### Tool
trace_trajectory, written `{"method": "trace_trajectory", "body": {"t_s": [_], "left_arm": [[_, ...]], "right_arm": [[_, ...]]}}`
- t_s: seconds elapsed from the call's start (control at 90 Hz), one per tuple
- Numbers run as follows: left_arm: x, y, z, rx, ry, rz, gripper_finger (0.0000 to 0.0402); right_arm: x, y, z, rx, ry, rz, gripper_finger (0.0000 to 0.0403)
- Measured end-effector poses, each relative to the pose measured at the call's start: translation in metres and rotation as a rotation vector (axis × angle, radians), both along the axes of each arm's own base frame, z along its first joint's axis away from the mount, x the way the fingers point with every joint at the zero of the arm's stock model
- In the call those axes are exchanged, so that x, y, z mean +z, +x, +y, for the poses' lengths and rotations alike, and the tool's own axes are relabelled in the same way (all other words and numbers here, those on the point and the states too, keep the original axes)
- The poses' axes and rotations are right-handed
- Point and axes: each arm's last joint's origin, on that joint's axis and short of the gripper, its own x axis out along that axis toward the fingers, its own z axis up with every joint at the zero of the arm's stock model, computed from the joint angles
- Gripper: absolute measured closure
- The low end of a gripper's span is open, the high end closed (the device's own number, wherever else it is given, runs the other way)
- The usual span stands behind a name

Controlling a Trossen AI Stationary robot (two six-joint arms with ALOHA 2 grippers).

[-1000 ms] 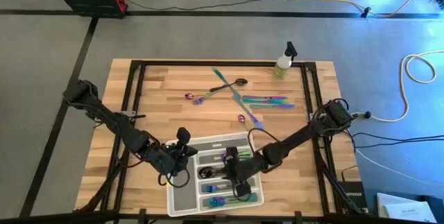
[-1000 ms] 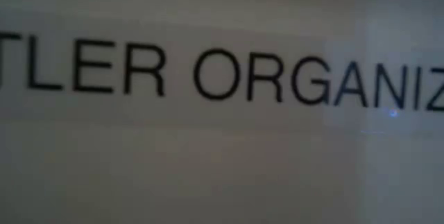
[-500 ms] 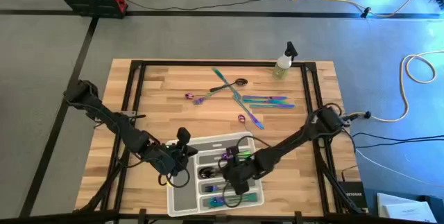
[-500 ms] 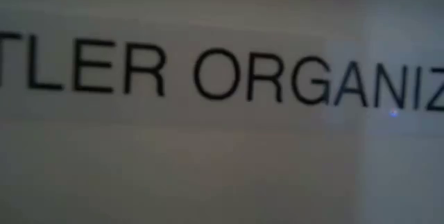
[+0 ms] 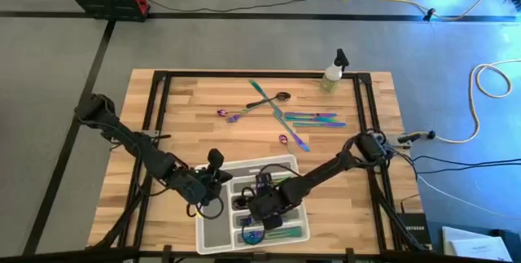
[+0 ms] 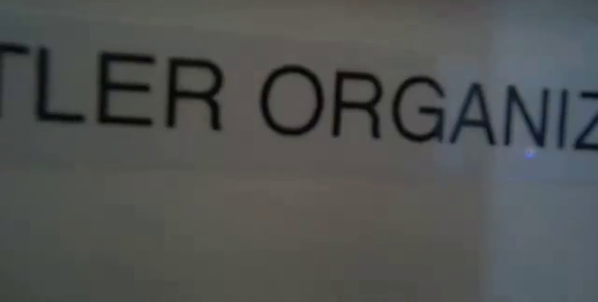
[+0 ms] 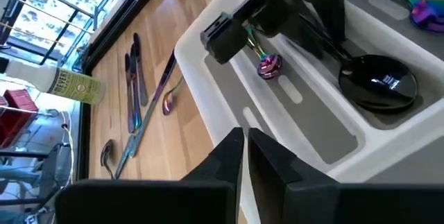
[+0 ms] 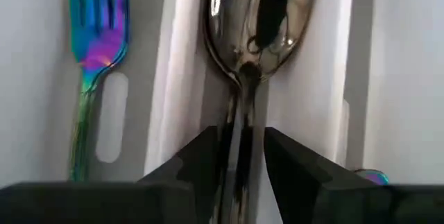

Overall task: Sort silverware
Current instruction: Put the black spoon into the white silverware tray

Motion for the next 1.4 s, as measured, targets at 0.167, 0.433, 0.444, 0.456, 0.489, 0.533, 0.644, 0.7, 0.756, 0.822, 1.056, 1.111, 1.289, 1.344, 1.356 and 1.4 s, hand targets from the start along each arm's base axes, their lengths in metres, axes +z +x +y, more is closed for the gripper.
{"method": "trace_trajectory", "body": {"t_s": [0.167,0.433,0.444,0.456,0.489,0.533,0.644,0.7,0.756,0.822,1.056,1.111,1.289,1.344,1.356,1.4], "left_arm": [[0.0,0.0,0.0,0.002,-0.003,-0.001,0.0395],[0.0,0.0,0.0,0.003,-0.004,-0.001,0.0395],[0.0,0.0,0.0,0.003,-0.004,-0.001,0.0395],[0.0,0.0,0.0,0.003,-0.004,-0.001,0.0395],[0.0,0.0,0.0,0.003,-0.005,-0.002,0.0395],[0.0,0.0,0.0,0.003,-0.005,-0.002,0.0395],[0.0,0.0,0.0,0.004,-0.006,-0.002,0.0395],[0.0,0.0,0.0,0.004,-0.006,-0.002,0.0395],[0.0,0.0,0.0,0.004,-0.006,-0.002,0.0395],[0.0,0.0,0.0,0.004,-0.007,-0.002,0.0395],[0.0,0.0,0.0,0.004,-0.006,-0.002,0.0395],[0.0,0.0,0.0,0.004,-0.006,-0.001,0.0395],[0.0,0.0,0.0,0.003,-0.005,0.0,0.0395],[0.0,0.0,0.0,0.004,-0.004,0.003,0.0395],[0.0,0.0,0.0,0.004,-0.004,0.004,0.0395],[-0.001,-0.001,0.0,0.007,-0.003,0.009,0.0395]], "right_arm": [[0.0,0.001,-0.004,-0.005,0.006,0.016,0.0299],[-0.008,0.002,-0.004,-0.005,-0.001,0.027,0.0299],[-0.008,0.002,-0.004,-0.005,-0.002,0.028,0.0299],[-0.009,0.002,-0.004,-0.006,-0.002,0.029,0.0299],[-0.011,0.003,-0.004,-0.006,-0.004,0.032,0.0299],[-0.015,0.003,-0.003,-0.007,-0.009,0.039,0.0299],[-0.017,0.003,-0.003,-0.01,-0.03,0.038,0.0308],[-0.017,0.002,-0.003,-0.01,-0.039,0.035,0.0322],[-0.015,0.002,-0.002,-0.007,-0.038,0.032,0.0341],[-0.015,0.002,-0.002,-0.008,-0.04,0.029,0.0364],[-0.016,0.003,-0.003,-0.012,-0.05,0.026,0.0392],[-0.015,0.004,-0.003,-0.013,-0.049,0.025,0.0384],[-0.009,0.007,-0.001,-0.014,-0.047,0.021,0.0372],[-0.006,0.009,-0.001,-0.014,-0.043,0.017,0.0372],[-0.006,0.01,-0.001,-0.014,-0.041,0.016,0.0372],[-0.004,0.011,0.0,-0.011,-0.028,0.013,0.0371]]}}
